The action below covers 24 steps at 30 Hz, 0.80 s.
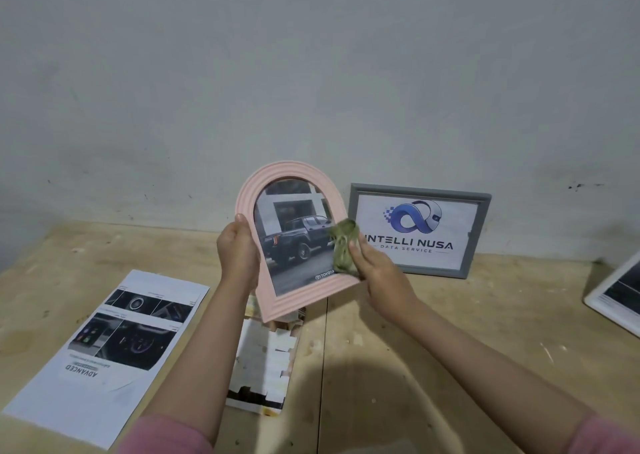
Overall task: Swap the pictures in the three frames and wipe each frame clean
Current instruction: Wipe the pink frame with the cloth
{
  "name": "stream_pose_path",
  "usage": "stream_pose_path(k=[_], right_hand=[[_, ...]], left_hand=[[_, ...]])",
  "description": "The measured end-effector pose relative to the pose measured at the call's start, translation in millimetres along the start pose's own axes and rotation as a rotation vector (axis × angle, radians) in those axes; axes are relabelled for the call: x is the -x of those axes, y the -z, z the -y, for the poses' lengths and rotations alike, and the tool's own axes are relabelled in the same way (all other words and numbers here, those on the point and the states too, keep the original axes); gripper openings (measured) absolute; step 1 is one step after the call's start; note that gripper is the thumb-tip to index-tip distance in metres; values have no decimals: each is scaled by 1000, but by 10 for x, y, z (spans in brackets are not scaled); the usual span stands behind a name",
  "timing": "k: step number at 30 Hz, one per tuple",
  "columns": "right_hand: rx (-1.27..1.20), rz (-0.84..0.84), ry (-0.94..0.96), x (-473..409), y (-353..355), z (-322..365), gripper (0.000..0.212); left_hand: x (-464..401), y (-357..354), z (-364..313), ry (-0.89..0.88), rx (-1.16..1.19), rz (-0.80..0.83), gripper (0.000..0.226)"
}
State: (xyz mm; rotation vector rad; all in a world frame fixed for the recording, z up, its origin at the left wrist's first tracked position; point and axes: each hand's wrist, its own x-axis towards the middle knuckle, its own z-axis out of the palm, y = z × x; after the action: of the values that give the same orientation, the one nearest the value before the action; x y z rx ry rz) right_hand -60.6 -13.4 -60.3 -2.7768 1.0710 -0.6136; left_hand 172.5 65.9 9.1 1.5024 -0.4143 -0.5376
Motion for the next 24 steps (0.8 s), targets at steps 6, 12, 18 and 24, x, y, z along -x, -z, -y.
stream_pose_path(k=[6,12,18,24], right_hand=[[-291,66,-335,123,436,331,53],[-253,-163,-49,-586,553,383,83],[42,-39,48,-355,127,292,102],[-225,6,-248,116,79,732,75]], left_hand=[[15,24,83,-112,-175,-17,40],[268,-170,35,-228,-257,133,39],[342,-245,-100,-153,-109,-3,43],[313,-252,-78,-108,-46,-89,44]])
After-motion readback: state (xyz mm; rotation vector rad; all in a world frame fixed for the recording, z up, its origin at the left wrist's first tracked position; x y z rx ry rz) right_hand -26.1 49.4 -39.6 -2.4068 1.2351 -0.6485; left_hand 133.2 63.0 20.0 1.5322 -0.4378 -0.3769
